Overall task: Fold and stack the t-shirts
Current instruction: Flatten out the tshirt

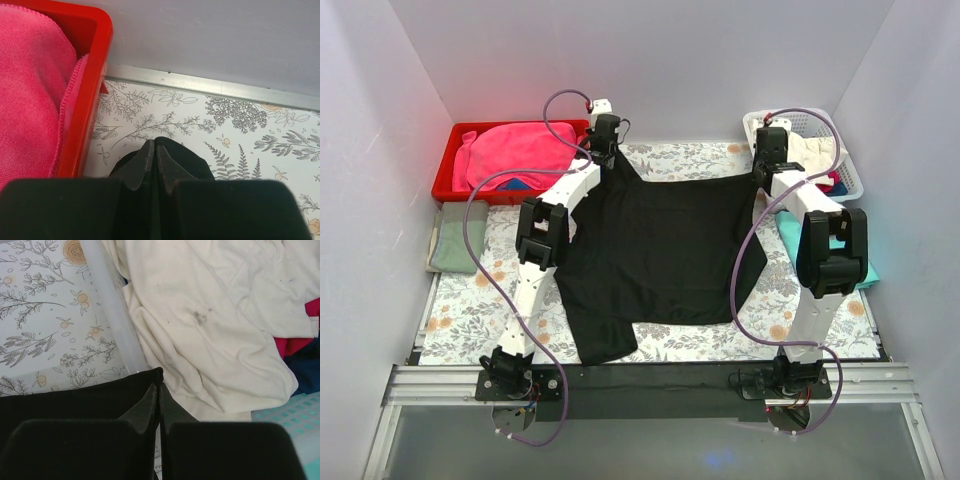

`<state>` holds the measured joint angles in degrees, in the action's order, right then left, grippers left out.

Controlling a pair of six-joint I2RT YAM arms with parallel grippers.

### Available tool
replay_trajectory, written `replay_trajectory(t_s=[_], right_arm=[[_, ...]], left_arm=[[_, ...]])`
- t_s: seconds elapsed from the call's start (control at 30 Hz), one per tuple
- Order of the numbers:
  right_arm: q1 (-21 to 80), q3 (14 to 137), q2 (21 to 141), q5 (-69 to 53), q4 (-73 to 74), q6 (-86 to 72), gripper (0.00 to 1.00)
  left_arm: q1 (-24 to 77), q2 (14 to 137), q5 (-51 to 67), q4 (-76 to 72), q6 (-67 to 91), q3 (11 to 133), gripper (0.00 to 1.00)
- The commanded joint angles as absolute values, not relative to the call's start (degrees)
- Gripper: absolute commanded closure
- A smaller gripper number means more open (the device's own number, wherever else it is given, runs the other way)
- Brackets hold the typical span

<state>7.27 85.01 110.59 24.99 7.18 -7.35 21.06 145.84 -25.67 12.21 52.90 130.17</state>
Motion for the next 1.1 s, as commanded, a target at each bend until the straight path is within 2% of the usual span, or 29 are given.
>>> replay_trajectory(t_s=[0.0,0.03,0.07,0.13,0.17,0.23,0.4,0.63,0.77,0.9,1.07], right_arm=[[6.59,84.29,108.45,22.34,7.03,-7.91,0.96],[6.50,84.55,108.72,22.06,7.12,-7.65,0.75],[6.50,84.99,108.89,21.89,7.21,-7.39,0.64],[6.50,86.13,108.55,22.32,8.35,-7.30,0.43],[6.50,86.22,108.02,22.24,8.44,-7.21,0.40],[6.42,85.44,105.30,22.41,8.70,-7.21,0.32],[6.68,81.66,97.06,20.40,14.31,-9.31,0.30],[7.12,66.90,82.10,17.85,19.51,-13.71,0.31],[7.47,61.97,77.53,15.73,23.81,-16.69,0.32],[7.91,54.95,73.66,13.37,25.75,-18.80,0.33],[7.91,46.24,71.28,11.25,26.63,-20.83,0.33]], left_arm=[[21.09,141.15,-24.26,13.01,53.09,131.48,0.99],[21.09,141.24,-24.34,13.01,53.17,131.57,0.91],[21.18,141.07,-24.43,13.01,53.26,131.49,0.74],[21.18,140.45,-24.96,13.01,53.61,131.05,0.64],[21.18,140.19,-24.87,13.01,53.87,130.96,0.55],[21.18,138.09,-25.14,13.01,54.49,129.56,0.50],[21.62,131.50,-24.08,12.83,56.07,124.03,0.46],[24.43,120.69,-22.50,13.97,55.45,112.07,0.44],[25.57,110.25,-18.73,15.90,60.11,99.26,0.44],[26.28,100.59,-15.03,17.40,65.47,81.45,0.46],[27.07,91.24,-12.13,19.42,69.08,66.90,0.49]])
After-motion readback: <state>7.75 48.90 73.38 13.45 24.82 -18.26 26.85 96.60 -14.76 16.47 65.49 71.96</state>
